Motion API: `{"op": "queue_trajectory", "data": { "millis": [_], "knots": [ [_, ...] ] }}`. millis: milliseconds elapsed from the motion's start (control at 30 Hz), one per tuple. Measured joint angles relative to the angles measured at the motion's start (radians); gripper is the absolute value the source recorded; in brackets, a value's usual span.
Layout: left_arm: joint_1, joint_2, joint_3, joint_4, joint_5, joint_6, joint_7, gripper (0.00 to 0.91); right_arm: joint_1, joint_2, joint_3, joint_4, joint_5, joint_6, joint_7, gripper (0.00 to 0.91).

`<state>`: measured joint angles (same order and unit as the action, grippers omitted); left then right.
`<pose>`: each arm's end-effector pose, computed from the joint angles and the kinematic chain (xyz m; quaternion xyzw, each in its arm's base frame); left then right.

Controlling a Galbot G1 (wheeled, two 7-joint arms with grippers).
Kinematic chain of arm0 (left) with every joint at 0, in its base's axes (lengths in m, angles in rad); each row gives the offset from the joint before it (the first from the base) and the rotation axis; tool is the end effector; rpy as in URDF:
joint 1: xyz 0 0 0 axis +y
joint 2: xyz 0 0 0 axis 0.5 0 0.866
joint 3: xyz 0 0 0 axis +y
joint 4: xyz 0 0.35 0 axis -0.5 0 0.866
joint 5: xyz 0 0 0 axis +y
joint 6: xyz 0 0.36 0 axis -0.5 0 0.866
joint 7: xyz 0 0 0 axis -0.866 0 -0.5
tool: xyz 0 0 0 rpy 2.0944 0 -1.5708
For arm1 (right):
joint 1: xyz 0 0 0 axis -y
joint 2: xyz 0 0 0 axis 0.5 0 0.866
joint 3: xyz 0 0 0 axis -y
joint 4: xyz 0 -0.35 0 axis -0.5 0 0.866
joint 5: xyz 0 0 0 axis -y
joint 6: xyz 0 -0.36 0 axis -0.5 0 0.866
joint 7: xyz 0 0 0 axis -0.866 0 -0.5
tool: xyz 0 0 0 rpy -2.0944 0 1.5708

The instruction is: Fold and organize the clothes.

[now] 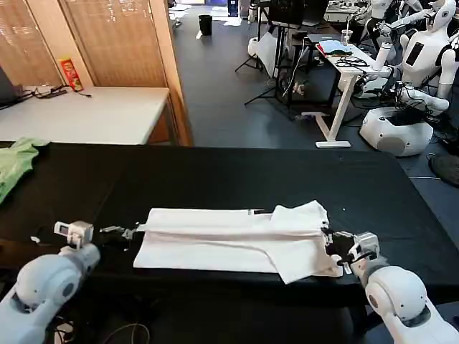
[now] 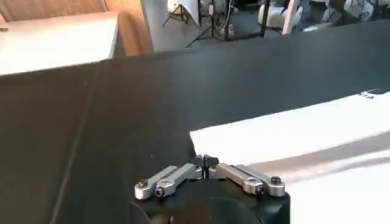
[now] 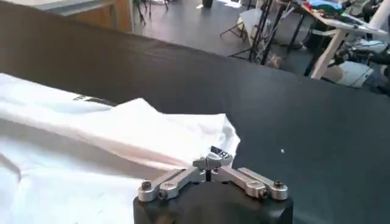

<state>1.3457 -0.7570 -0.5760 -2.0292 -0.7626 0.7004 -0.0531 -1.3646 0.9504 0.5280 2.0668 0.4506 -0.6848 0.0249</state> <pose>0.2732 0.1502 -0.2082 -0.1090 -0.9428 -0.0670 0.3079 0.2557 -0.1050 -0.2362 0.0944 -0.9503 0.1073 0.2766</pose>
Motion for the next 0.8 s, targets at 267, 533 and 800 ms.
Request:
{"op": "queue_trajectory", "data": {
  "millis": [267,533,800],
  "knots": [
    [0.009,-0.021,0.007,0.002,0.016,0.016,0.004,0.878,-0.030,0.004,0.010,0.010,-0.005,-0.013,0.002,0.878],
    [0.033,-0.045,0.006,-0.022,0.055,0.036,0.005,0.878,-0.073,0.003,0.045,0.050,0.012,-0.029,0.005,0.878],
    [-0.010,-0.073,-0.039,-0.045,0.018,0.036,-0.003,0.878,-0.016,0.033,0.074,0.068,0.076,-0.014,0.067,0.878]
  ]
}}
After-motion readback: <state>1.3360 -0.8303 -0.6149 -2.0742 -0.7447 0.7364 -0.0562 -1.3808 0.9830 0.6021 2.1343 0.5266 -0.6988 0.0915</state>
